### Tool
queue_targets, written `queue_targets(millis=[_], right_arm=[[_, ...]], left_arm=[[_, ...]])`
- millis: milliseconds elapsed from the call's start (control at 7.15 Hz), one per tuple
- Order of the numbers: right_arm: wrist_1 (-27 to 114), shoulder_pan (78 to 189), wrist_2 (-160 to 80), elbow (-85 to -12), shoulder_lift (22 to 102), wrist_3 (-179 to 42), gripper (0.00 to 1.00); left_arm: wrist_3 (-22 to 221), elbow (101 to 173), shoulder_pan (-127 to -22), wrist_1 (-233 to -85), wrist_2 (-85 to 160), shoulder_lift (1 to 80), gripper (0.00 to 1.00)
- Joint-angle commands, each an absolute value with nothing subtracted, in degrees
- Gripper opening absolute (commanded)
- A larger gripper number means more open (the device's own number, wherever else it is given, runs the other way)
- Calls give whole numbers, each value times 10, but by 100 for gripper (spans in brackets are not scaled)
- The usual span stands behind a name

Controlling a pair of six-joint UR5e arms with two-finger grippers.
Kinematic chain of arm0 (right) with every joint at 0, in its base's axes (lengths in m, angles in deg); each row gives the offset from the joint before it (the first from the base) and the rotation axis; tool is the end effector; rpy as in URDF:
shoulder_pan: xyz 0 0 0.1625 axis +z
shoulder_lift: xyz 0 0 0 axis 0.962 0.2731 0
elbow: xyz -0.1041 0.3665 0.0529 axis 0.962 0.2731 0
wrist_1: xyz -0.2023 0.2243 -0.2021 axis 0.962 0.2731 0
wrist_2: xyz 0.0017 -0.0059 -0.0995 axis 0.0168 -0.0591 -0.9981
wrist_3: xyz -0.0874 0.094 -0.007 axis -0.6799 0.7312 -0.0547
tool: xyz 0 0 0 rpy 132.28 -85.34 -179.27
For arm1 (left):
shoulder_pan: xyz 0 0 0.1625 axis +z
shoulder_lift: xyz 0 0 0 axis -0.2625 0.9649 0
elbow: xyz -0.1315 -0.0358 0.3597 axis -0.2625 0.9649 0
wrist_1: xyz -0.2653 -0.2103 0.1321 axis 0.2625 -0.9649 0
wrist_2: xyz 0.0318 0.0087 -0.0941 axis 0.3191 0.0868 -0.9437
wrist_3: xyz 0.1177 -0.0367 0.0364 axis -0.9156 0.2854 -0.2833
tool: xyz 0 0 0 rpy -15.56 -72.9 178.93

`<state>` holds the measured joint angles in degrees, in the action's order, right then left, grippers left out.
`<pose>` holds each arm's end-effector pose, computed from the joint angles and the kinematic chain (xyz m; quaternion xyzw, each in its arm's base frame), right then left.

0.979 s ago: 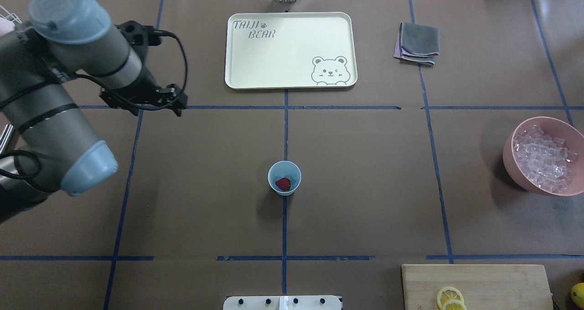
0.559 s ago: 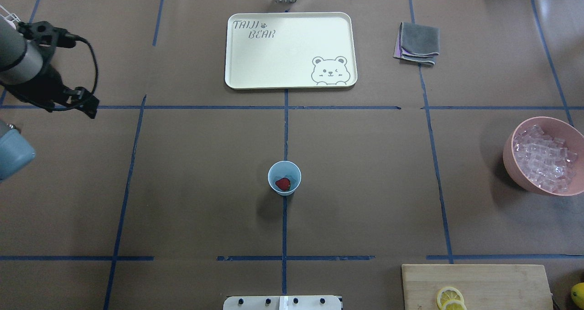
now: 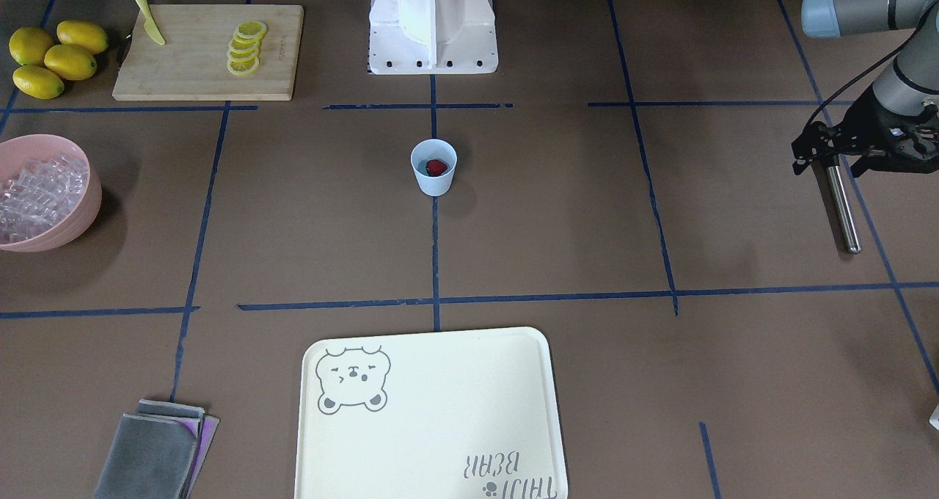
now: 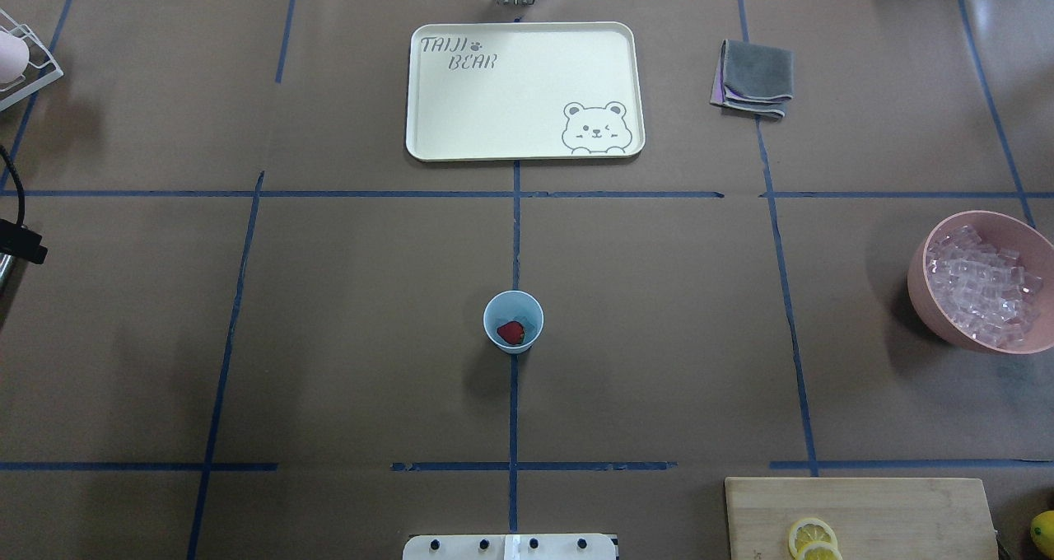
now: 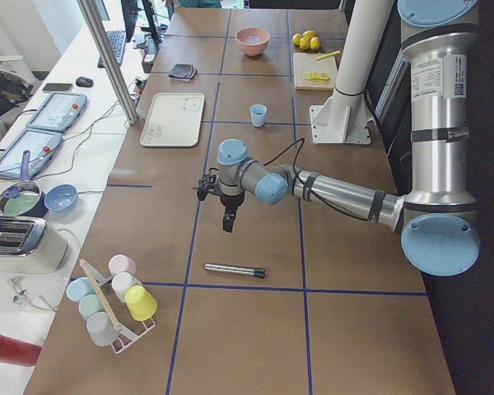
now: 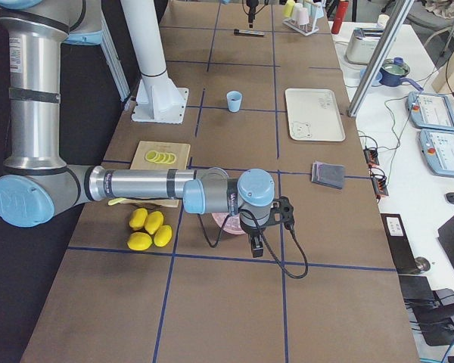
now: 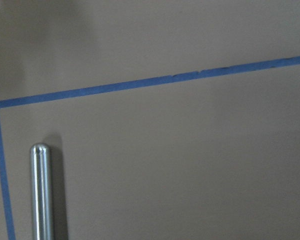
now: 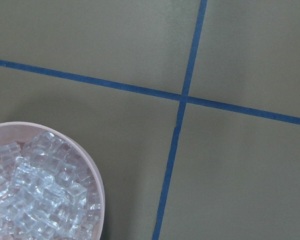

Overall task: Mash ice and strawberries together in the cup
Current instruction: 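Withdraw the left gripper back toward the steel pestle, then lower the left gripper onto the steel pestle and grasp it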

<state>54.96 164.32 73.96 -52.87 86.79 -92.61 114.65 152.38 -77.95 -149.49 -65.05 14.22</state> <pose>0.0407 -0.4125 0.6088 0.0642 -0.3944 -0.0760 0.9135 0.1409 -0.4073 0.5385 0.0575 0.3559 0.0441 0.9317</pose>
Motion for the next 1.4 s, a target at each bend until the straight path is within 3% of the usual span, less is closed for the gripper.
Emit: queue_targets(millis=[0, 839, 1258], right_arm=[[549, 1643, 740, -530, 868, -923, 99], [549, 1643, 740, -532, 867, -923, 99], [549, 1643, 739, -530, 859, -919, 99]], left_arm=[[1143, 1458, -802, -1571, -651, 136, 100], [1227, 1246, -803, -1795, -646, 176, 100], [1253, 1228, -800, -1805, -644, 195, 100]])
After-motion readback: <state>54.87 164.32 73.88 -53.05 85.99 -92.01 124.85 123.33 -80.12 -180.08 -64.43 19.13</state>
